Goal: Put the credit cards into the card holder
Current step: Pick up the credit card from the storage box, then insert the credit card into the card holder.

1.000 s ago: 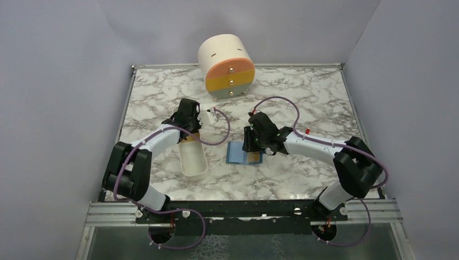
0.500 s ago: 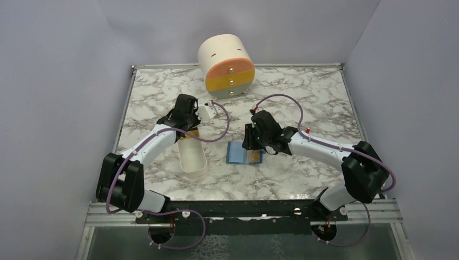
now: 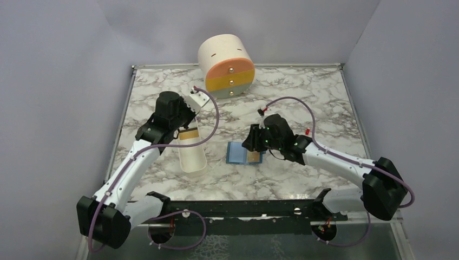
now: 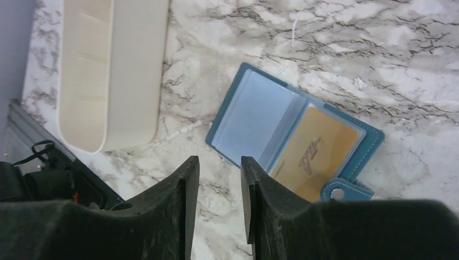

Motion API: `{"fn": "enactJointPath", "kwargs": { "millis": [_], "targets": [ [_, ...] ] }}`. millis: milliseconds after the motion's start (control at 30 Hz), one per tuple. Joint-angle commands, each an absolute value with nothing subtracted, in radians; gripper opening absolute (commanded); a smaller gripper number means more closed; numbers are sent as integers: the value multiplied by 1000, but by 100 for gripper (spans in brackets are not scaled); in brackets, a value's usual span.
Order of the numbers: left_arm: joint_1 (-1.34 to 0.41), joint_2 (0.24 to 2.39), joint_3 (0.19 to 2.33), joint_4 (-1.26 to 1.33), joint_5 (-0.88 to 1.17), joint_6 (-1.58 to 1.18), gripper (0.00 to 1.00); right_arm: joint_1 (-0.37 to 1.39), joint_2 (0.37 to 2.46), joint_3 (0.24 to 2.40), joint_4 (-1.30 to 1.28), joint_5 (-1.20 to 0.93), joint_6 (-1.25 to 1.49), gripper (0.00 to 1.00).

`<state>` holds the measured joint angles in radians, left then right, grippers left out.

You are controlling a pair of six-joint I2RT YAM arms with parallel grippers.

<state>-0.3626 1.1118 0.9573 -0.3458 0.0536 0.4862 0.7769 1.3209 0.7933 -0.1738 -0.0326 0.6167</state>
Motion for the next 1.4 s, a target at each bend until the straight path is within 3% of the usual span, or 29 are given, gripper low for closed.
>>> {"fn": "enactJointPath", "kwargs": {
  "millis": [0,133,333,533,767,1167,1367],
  "targets": [
    [-369,1040,953,-344,244,212,0,773,1225,742,14,-155,645,35],
    [-369,1033,961,-377,349,63,0,773,1175,739,88,-294,683,36],
    [-369,1002,915,-292,703,-139,0,773,1133,735,163,-389,776,42],
    [-368,986,877,-235,817,-308,0,773,1085,694,203,-339,787,55],
    [-369,978,817,-138,941,-441,0,772,1090,673,296,-378,808,57],
    [-368,964,760,-17,991,-557,0,773,1110,641,341,-370,826,57],
    [-369,976,722,61,1003,-624,0,773,1124,625,404,-414,844,37]
  ]
}}
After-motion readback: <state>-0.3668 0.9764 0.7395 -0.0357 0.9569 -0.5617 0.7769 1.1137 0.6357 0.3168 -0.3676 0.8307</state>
